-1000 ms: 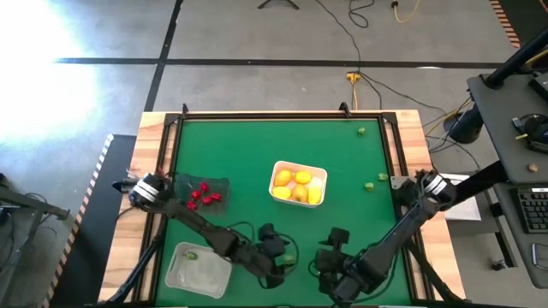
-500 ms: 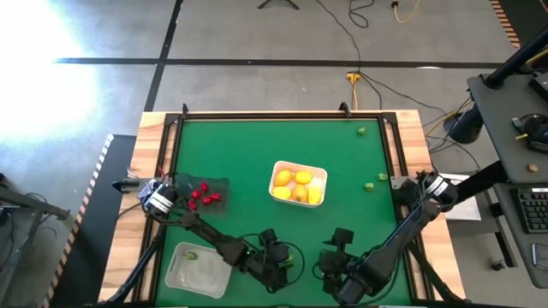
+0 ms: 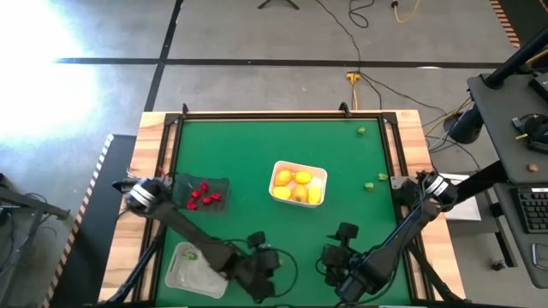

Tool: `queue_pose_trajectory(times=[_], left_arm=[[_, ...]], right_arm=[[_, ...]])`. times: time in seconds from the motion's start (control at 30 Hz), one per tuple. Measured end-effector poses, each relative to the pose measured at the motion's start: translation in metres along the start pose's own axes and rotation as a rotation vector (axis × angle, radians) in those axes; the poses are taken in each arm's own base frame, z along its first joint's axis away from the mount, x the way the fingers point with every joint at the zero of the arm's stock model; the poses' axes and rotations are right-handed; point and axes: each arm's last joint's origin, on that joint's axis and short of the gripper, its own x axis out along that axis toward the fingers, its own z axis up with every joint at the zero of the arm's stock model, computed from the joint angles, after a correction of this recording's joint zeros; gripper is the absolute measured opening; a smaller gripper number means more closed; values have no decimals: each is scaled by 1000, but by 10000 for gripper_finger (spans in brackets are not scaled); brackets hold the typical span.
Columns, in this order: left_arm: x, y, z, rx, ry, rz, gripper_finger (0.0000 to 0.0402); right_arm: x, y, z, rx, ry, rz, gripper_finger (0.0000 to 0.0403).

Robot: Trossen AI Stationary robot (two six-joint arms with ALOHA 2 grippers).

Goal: Sort produce into baskets
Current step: Put the green chili pepper into the gray bin

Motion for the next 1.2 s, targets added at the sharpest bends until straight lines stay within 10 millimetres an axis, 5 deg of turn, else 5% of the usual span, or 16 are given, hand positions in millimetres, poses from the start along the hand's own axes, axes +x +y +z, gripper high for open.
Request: queue_pose_trajectory(times=[0.3, 0.47, 0.57, 0.87, 1.03, 1.2], left_arm=[[-152, -11, -23, -232, 174, -159, 73], [-189, -18, -67, -387, 284, -89, 74], [-189, -20, -85, -436, 335, -17, 75], [-132, -7, -125, -375, 476, 126, 76], [-110, 11, -144, -374, 555, 126, 77], [-108, 18, -151, -382, 621, 140, 91]], right_arm=[[16, 6, -10, -4, -37, 38, 265], [12, 2, -9, 4, -23, 27, 275], [-2, -13, -6, 20, 20, -9, 290], [-33, -81, -16, 106, 354, -197, 328], [-14, -123, -21, 155, 518, -218, 314], [15, -176, -30, 157, 685, -175, 304]])
